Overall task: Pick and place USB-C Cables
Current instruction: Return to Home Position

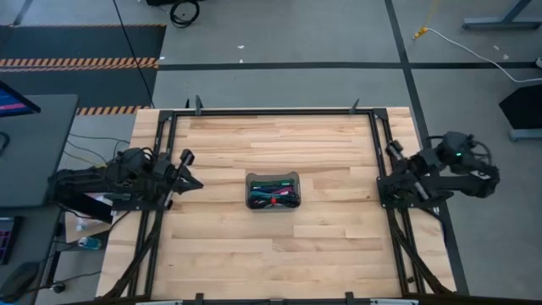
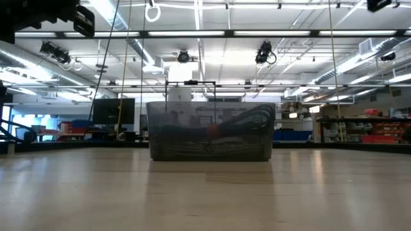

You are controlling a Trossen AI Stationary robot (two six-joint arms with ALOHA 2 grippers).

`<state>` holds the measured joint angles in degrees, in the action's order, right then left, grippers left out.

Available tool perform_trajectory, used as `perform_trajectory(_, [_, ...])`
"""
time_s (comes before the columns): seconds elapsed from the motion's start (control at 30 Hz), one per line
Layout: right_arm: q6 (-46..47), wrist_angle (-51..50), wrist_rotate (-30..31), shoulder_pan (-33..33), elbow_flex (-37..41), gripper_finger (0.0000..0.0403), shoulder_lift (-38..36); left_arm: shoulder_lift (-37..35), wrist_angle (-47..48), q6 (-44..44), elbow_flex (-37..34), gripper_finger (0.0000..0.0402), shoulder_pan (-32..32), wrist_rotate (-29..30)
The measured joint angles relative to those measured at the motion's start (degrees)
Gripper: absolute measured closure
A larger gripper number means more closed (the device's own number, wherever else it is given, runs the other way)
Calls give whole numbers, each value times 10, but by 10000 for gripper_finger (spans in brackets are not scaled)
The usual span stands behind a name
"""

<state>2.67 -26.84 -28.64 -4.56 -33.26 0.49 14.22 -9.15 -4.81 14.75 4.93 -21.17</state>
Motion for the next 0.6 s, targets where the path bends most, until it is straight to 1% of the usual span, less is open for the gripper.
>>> perform_trajectory(0.03, [-1, 1, 3, 0, 13, 398, 0, 0, 2, 0, 0, 377, 0, 0])
perform_trajectory(0.13, [2, 33, 41, 0, 57, 398, -2, 0, 18, -1, 0, 377, 0, 0])
perform_trajectory(0.2, [5, 54, 68, 0, 71, 398, 1, 0, 18, -4, 0, 377, 0, 1])
perform_trajectory(0.37, [15, 58, 169, 0, 100, 398, -1, 0, 20, -4, 0, 377, -1, 0])
perform_trajectory(0.43, [17, 79, 180, 0, 121, 398, -2, 0, 23, -4, 0, 377, -1, 0])
perform_trajectory(0.5, [-5, 95, 175, 0, 147, 398, -1, 0, 22, -3, 0, 377, -1, 0])
perform_trajectory(0.6, [-25, 167, 135, 0, 200, 398, -1, 0, 24, -1, 0, 377, -1, 0])
